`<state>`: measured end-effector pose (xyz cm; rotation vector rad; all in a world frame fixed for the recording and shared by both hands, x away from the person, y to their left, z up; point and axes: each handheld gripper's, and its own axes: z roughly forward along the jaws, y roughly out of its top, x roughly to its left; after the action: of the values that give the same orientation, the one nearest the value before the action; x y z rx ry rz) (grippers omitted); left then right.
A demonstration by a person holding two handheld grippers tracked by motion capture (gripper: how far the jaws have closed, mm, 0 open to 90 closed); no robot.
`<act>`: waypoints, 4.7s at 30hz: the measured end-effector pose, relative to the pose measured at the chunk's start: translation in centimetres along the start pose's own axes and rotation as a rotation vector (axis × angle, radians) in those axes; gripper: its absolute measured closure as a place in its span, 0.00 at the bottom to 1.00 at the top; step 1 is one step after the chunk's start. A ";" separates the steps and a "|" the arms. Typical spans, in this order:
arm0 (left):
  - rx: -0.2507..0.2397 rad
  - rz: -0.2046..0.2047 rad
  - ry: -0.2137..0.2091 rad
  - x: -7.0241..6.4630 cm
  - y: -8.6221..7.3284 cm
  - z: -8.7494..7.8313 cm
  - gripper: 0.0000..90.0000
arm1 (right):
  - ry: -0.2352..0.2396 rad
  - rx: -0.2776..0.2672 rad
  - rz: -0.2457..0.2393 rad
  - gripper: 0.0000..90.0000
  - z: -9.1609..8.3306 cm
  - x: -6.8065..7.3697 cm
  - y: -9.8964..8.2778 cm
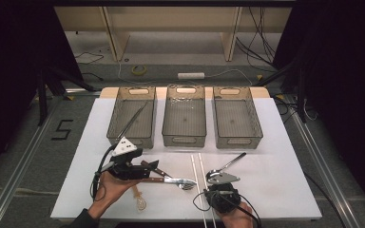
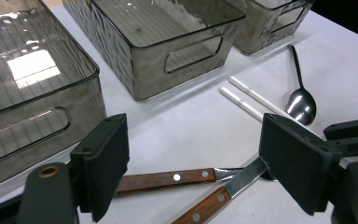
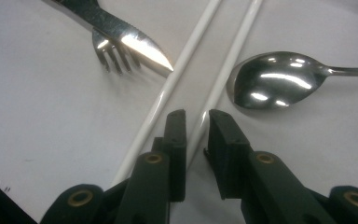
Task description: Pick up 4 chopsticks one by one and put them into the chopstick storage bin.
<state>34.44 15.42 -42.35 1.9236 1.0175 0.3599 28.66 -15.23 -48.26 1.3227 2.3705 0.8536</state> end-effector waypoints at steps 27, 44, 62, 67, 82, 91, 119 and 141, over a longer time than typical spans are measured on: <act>-0.004 0.007 -0.021 -0.5 0.0 0.2 0.27 | -0.029 -0.031 0.041 0.95 0.1 0.3 -0.4; 0.177 0.282 -0.226 -5.4 1.1 6.4 0.28 | -0.003 -0.012 -0.030 0.95 -1.5 -0.9 1.1; 0.257 0.572 -0.296 -8.1 1.6 12.8 0.31 | 0.031 0.024 -0.062 0.95 -2.4 -1.8 2.0; 0.256 0.591 -0.293 -8.2 1.8 13.5 0.32 | 0.038 0.030 -0.066 0.95 -2.5 -1.9 2.1; 0.272 0.680 -0.322 -9.3 1.6 14.6 0.37 | 0.048 0.047 -0.091 0.95 -2.6 -1.8 2.5; 0.268 0.734 -0.358 -10.0 1.6 14.7 0.47 | 0.068 0.050 -0.100 0.95 -2.8 -2.1 2.6; 0.301 1.119 -0.367 -13.2 4.0 12.6 0.90 | 0.124 -0.003 -0.185 0.83 -4.8 -5.2 3.5; 0.321 0.813 -0.203 -9.5 7.2 10.3 0.93 | 0.066 -0.376 -0.040 0.38 -9.8 -6.5 3.9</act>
<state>38.39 0.23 -40.78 2.5545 0.1170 0.4538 29.72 -22.65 -38.39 1.1063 2.1340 1.2727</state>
